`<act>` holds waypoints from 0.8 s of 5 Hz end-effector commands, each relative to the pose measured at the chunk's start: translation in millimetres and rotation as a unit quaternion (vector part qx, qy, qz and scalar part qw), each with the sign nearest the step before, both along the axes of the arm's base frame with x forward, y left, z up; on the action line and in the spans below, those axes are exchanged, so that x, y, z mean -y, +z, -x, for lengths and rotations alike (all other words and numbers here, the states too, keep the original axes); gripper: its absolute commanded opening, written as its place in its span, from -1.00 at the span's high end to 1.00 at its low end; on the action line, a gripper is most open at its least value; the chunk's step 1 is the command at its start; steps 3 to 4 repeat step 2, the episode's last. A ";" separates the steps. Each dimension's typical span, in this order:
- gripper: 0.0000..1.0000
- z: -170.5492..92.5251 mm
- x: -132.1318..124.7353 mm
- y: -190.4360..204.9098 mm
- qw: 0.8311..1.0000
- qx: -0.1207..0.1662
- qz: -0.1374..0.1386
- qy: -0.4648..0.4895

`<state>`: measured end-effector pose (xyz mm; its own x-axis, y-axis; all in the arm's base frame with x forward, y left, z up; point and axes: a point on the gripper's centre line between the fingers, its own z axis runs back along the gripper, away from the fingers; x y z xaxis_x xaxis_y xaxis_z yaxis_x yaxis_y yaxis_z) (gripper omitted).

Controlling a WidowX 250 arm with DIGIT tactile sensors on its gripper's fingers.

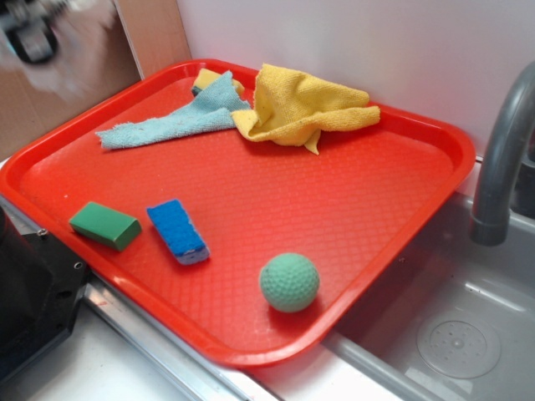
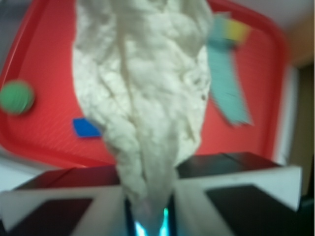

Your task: Grab the white paper.

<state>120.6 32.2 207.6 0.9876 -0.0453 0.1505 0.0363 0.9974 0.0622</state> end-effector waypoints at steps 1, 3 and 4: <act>1.00 -4.8 14.6 14.5 0.997 -0.003 -0.030 0.074; 1.00 -7.3 12.2 9.5 0.996 -0.015 -0.025 0.079; 1.00 -7.3 12.2 9.5 0.996 -0.015 -0.025 0.079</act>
